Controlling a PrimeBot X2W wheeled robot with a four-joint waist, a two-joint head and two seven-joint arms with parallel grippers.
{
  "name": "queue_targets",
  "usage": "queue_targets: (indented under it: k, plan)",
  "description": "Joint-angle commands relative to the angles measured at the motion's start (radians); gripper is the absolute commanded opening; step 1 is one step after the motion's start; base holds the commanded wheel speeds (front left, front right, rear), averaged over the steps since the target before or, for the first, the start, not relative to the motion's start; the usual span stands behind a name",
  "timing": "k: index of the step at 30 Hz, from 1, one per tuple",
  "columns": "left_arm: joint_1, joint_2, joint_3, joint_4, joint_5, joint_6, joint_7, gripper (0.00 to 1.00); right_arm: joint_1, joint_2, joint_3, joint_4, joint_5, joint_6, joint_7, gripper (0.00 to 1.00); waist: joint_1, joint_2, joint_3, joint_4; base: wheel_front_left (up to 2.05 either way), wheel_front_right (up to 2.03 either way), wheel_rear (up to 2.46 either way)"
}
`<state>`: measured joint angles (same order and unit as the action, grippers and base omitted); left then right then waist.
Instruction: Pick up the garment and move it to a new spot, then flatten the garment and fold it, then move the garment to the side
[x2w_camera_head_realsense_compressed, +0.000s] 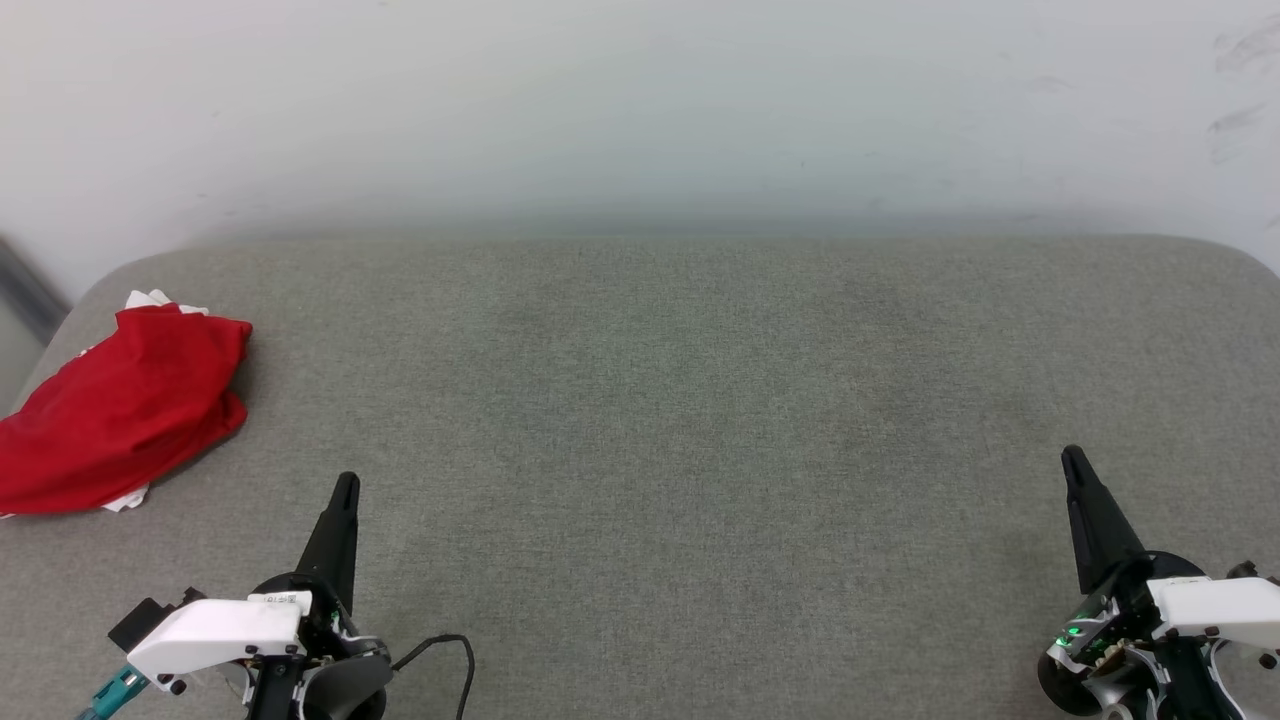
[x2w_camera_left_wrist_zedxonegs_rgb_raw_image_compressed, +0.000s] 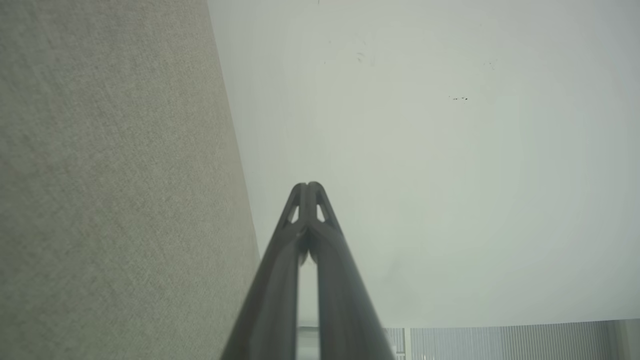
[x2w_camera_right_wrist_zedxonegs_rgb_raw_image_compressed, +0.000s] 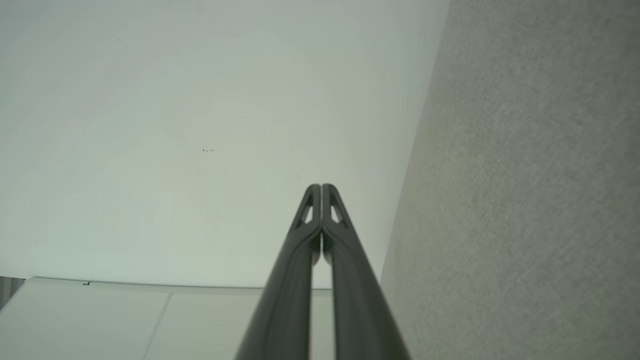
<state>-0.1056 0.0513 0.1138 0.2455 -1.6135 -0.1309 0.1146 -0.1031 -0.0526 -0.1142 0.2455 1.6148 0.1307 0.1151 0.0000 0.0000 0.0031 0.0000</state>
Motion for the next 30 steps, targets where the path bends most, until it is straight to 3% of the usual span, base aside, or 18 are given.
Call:
queue_targets:
  k: [1,30]
  plan:
    - [-0.008,-0.001,0.003,0.001,0.003,-0.002,0.003,0.00,-0.013,0.004,-0.001,0.001,-0.006,0.000,0.002,0.00,0.0000,0.0000,0.000,0.000,0.00,0.00,0.00]
    - [-0.008,-0.001,0.003,0.001,0.003,-0.002,0.003,0.00,-0.013,0.004,0.000,0.001,-0.005,0.000,0.001,0.00,0.0000,0.0000,0.000,0.000,0.00,0.00,0.00]
